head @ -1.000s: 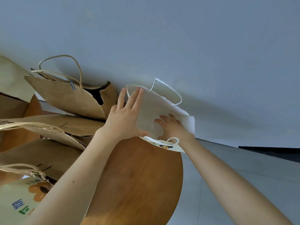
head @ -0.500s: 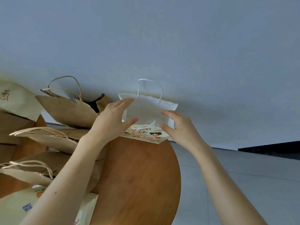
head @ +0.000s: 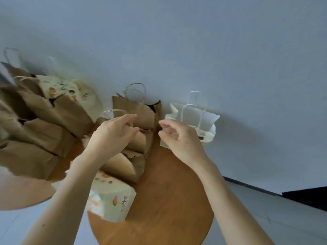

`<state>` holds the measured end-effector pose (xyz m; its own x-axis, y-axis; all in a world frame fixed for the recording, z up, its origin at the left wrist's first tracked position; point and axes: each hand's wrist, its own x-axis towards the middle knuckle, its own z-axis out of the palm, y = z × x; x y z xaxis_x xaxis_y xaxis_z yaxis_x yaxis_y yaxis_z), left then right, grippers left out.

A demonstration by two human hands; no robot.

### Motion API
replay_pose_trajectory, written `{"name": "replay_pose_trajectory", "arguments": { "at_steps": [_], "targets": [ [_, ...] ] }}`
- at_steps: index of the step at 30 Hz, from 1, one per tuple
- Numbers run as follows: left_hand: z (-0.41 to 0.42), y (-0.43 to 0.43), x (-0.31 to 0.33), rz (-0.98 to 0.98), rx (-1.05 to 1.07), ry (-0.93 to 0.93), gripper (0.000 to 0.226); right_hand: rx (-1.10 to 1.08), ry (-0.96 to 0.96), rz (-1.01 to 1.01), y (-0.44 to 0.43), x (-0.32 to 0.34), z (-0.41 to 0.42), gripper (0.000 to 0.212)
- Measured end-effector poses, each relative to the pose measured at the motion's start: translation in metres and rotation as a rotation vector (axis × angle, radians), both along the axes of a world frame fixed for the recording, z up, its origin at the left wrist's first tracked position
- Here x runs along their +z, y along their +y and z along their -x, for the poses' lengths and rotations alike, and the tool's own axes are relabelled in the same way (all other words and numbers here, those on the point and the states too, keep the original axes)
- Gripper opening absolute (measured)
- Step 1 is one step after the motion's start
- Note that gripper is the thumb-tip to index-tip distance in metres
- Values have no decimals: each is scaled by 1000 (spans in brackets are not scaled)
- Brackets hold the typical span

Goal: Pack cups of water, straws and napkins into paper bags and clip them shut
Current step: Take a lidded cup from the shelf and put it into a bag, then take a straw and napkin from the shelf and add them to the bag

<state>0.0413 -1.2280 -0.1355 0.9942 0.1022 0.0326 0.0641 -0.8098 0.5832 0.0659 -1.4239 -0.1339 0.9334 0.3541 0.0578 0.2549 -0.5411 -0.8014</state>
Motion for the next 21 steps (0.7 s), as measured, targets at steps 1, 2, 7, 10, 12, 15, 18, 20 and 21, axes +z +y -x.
{"name": "replay_pose_trajectory", "arguments": {
  "at_steps": [1, 2, 7, 10, 12, 15, 18, 20, 21],
  "targets": [
    [16, 21, 4, -1, 34, -27, 43, 47, -14, -4, 22, 4, 11, 29],
    [34, 43, 8, -4, 66, -53, 49, 90, -24, -9, 45, 8, 23, 29],
    [145, 176, 9, -45, 233, -82, 40, 243, -28, -7, 187, 12, 88, 29],
    [224, 254, 9, -53, 395, -38, 39, 375, -1, 12, 283, 9, 138, 29],
    [272, 300, 16, -46, 483, -21, 38, 483, -3, 21, 343, 12, 170, 28],
    [334, 364, 24, -97, 605, -4, 37, 687, -32, 29, 430, 21, 209, 30],
    [382, 417, 23, -127, 732, 3, 40, 822, -81, 53, 502, 26, 238, 31],
    [401, 450, 21, -122, 798, 17, 40, 877, -91, 56, 545, 25, 250, 32],
    [408, 467, 19, -119, 819, 28, 40, 897, -84, 45, 566, 23, 254, 32]
  ]
}}
